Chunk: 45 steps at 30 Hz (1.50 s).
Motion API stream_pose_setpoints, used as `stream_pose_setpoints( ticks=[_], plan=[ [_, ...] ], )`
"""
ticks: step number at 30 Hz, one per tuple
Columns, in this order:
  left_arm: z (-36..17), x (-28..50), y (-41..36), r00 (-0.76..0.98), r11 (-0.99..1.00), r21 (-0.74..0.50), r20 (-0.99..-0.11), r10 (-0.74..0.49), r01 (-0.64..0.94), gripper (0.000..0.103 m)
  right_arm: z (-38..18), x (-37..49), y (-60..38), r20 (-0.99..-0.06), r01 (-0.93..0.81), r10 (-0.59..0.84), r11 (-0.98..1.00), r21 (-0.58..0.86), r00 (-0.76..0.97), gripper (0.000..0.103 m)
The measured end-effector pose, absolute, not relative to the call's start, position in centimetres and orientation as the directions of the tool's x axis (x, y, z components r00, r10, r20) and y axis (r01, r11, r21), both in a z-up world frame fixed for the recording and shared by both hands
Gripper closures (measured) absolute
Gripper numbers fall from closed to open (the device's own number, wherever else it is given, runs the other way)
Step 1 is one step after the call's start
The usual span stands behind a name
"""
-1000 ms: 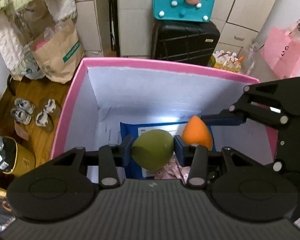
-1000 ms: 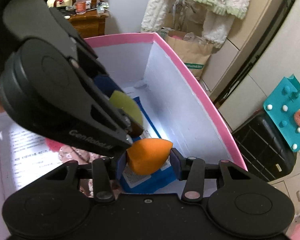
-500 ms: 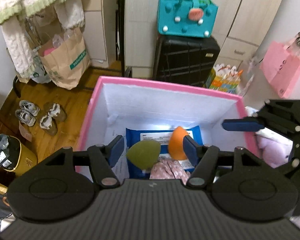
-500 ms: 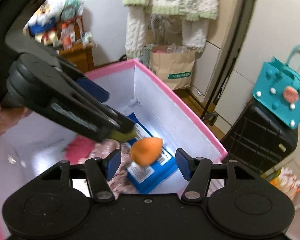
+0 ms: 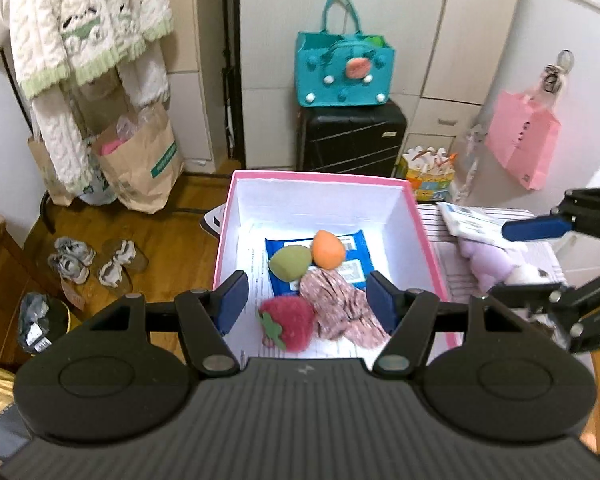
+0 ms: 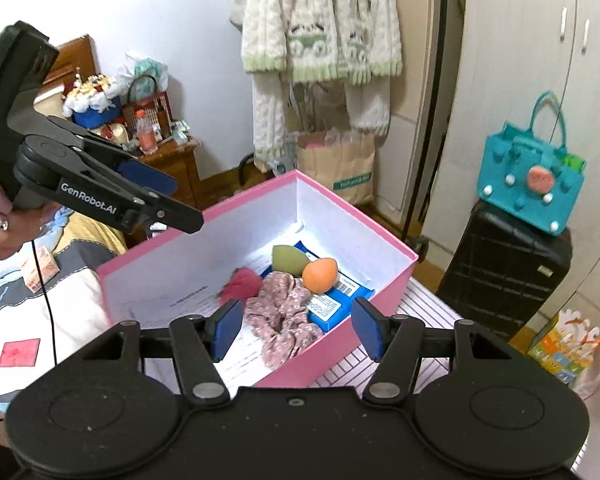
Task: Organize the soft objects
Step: 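Withdraw both grippers from the box toward the white panda plush, then close both grippers on the white panda plush from either side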
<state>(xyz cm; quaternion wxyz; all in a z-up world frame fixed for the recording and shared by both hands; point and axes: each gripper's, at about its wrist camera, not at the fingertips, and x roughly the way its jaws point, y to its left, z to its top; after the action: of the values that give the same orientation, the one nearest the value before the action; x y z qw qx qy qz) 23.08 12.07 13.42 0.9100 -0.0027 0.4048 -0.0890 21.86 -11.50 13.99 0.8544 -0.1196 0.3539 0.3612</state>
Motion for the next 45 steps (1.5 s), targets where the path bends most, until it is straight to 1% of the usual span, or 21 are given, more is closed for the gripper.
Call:
stream_pose_setpoints(
  ticks=[8,15,25,31,34,38,40,45],
  plan=[
    [15.7,17.2,10.8,0.699,0.971,-0.019,-0.691,-0.184,0.237,0.037,16.3,16.4,-14.4,-0.663,-0.685,0.510,0.728,-0.006,0.548,0.038],
    [16.0,14.4,8.9,0.692,0.952,-0.032,-0.680,-0.243,0.303,0.032,16.2,12.8,-18.0,-0.632,-0.653,0.499,0.758,-0.013,0.592,0.037],
    [14.6,12.5,2.6,0.642,0.901,-0.055,-0.683,-0.348,0.430,0.028,13.7,9.5,-21.9,-0.623,-0.625,0.483,0.780,-0.012,0.615,0.037],
    [13.5,12.1,-2.0,0.597,0.850,-0.068,-0.683,-0.420,0.522,0.020,12.0,8.7,-23.5,-0.649,-0.620,0.464,0.785,-0.015,0.603,0.036],
    [12.5,12.2,-4.1,0.569,0.825,-0.095,-0.680,-0.463,0.557,0.017,10.7,8.5,-24.4,-0.660,-0.615,0.456,0.788,-0.012,0.597,0.034],
    [10.5,13.1,-6.6,0.541,0.798,-0.115,-0.678,-0.499,0.592,0.014,8.7,9.0,-25.7,-0.667,-0.596,0.437,0.803,-0.014,0.603,0.033],
    [9.4,13.8,-7.8,0.546,0.802,-0.112,-0.677,-0.494,0.587,0.014,7.6,9.4,-26.5,-0.670,-0.587,0.435,0.810,-0.002,0.602,0.032],
    [7.2,15.4,-10.1,0.526,0.787,-0.141,-0.672,-0.522,0.601,0.011,4.6,10.4,-28.6,-0.652,-0.560,0.443,0.828,0.034,0.615,0.031]
  ],
)
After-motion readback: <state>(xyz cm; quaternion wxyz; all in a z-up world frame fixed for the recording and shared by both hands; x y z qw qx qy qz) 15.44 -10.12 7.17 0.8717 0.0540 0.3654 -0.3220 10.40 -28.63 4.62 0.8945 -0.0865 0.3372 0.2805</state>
